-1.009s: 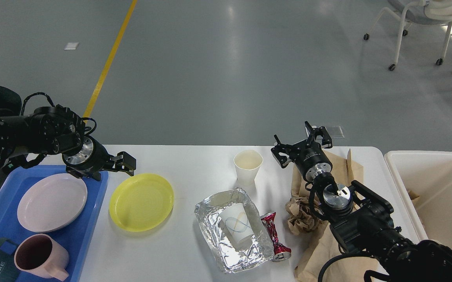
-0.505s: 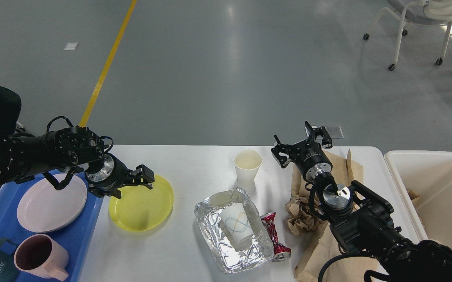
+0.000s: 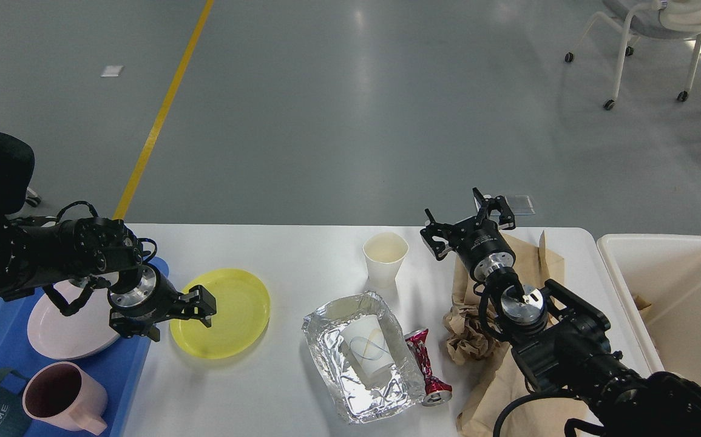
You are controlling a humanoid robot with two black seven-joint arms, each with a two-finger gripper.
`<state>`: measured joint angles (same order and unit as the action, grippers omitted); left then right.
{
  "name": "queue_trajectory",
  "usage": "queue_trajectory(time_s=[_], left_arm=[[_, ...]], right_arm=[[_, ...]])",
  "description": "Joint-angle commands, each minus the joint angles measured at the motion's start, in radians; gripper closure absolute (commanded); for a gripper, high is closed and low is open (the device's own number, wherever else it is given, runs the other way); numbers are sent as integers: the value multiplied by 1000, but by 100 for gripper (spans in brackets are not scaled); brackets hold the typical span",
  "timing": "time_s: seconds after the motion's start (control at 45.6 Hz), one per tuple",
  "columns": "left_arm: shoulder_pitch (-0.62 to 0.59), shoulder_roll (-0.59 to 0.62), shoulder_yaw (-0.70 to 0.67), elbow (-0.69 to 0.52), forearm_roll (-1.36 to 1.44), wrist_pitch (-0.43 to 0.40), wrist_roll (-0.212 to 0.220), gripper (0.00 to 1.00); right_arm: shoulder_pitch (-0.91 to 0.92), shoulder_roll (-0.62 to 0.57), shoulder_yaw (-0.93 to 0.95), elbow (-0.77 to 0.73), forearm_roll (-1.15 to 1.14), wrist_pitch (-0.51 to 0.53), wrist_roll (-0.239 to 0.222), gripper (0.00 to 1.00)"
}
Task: Tidy desktop
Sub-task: 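Grip the yellow plate's rim with the left gripper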
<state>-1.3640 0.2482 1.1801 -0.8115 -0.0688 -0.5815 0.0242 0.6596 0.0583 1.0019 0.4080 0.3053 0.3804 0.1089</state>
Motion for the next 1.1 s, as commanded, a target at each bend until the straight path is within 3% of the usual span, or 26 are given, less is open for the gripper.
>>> queue_trajectory(time_s=[0.0,0.285,0.527,0.834,1.075], left_arm=[[16,6,-22,0,-48,2,-1,10],[20,10,-25,-3,-60,-6,0,10],[22,28,-14,-3,-60,-109,0,9],[39,34,-16,9,-63,-97,-1,10],[66,48,-23,12,-65,-37,-1,10]], right_arm=[[0,0,0,0,0,0,0,0],[0,0,0,0,0,0,0,0],[0,0,0,0,0,0,0,0],[0,0,0,0,0,0,0,0],[0,0,0,0,0,0,0,0]])
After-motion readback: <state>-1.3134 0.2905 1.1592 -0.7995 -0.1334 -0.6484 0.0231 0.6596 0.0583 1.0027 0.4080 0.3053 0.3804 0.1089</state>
